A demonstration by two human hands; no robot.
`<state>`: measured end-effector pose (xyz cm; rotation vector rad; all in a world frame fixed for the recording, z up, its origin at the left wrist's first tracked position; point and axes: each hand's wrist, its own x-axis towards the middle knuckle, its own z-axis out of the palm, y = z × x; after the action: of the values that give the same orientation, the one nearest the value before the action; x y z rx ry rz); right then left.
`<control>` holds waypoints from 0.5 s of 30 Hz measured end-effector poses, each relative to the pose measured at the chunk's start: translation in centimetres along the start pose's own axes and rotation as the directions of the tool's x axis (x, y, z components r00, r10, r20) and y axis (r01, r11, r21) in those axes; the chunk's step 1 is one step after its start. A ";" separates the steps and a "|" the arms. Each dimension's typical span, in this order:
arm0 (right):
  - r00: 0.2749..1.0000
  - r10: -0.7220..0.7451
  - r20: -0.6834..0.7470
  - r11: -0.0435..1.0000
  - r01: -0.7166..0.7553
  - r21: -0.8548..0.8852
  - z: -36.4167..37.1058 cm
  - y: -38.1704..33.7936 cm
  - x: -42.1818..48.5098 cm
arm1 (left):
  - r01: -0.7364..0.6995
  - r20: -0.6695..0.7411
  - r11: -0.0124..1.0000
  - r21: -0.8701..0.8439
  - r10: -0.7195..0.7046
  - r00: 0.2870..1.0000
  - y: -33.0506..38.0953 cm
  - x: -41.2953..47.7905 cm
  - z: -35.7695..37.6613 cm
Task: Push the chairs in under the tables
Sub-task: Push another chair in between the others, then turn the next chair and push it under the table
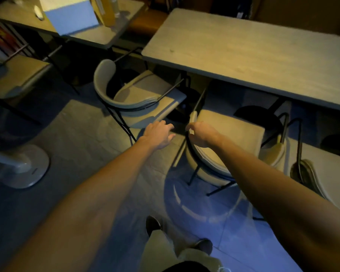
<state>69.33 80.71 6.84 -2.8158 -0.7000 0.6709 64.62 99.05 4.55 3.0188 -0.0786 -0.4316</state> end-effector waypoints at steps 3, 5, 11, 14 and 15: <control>1.000 -0.020 0.024 1.000 0.021 -0.018 -1.8 -4.4 2.7 | 0.015 -0.024 1.000 0.008 -0.015 1.000 -4.1 0.4 -1.8; 0.999 -0.026 0.041 0.999 0.027 -0.025 -2.6 -7.2 4.7 | 0.012 -0.015 1.000 0.026 -0.012 1.000 -6.8 0.3 -3.0; 0.999 -0.051 0.020 0.998 0.051 -0.023 -4.2 -14.3 10.1 | 0.066 0.030 0.997 0.048 -0.067 0.997 -14.5 0.5 -5.1; 0.997 -0.073 0.007 0.997 0.073 -0.037 -4.5 -16.8 12.7 | 0.094 0.038 0.995 0.039 -0.095 0.995 -18.1 1.4 -5.4; 0.997 -0.078 0.010 0.996 0.079 -0.039 -4.5 -17.4 13.7 | 0.100 0.033 0.994 0.041 -0.102 0.994 -19.1 1.7 -5.5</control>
<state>75.20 102.36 10.08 -2.8054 -0.8292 0.6624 68.53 118.43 7.44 3.0636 0.0643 -0.4976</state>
